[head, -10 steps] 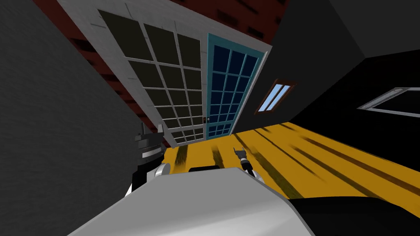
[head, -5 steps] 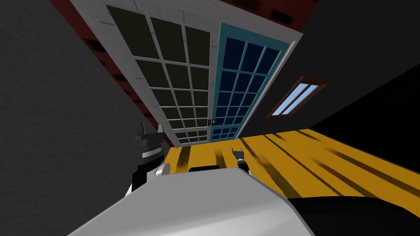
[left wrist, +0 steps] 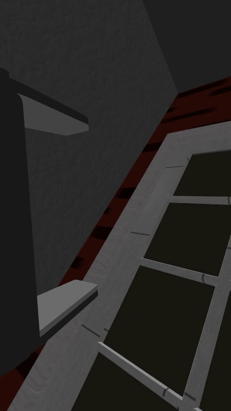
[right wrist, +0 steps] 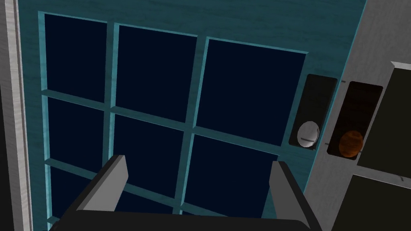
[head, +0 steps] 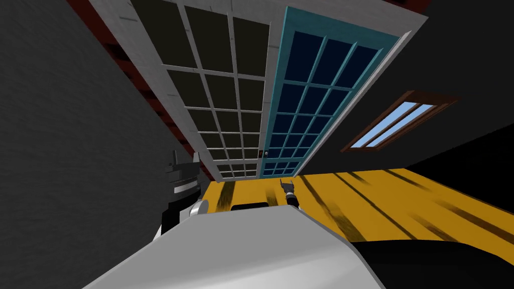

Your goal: Pull the door open

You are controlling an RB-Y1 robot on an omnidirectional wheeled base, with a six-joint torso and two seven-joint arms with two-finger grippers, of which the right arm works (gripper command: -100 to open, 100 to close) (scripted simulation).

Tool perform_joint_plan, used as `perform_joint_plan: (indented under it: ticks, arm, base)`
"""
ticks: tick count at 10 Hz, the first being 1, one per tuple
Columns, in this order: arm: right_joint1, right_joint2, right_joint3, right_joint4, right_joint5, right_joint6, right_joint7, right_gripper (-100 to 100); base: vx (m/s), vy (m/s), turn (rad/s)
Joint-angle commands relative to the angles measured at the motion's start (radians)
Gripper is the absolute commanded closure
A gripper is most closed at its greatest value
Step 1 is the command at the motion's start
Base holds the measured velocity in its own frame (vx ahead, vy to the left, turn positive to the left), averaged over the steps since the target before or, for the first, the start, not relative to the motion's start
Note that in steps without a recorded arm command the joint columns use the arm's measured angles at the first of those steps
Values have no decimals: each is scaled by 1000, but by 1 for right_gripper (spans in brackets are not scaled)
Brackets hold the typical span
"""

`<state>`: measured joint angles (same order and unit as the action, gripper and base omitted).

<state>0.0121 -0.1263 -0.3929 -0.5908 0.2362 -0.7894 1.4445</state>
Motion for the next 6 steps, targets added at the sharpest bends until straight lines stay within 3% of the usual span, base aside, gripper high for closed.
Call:
perform_joint_plan:
  ticks: [1, 5, 6]
  arm:
    - [-17, 19, -1, 1, -4, 0, 5, -100]
    - [-58, 68, 6, -14, -8, -1, 16, -100]
    - [-58, 68, 6, -14, -8, -1, 16, -100]
  base:
    - [185, -48, 188]
    - [193, -23, 113]
    - [131, -33, 32]
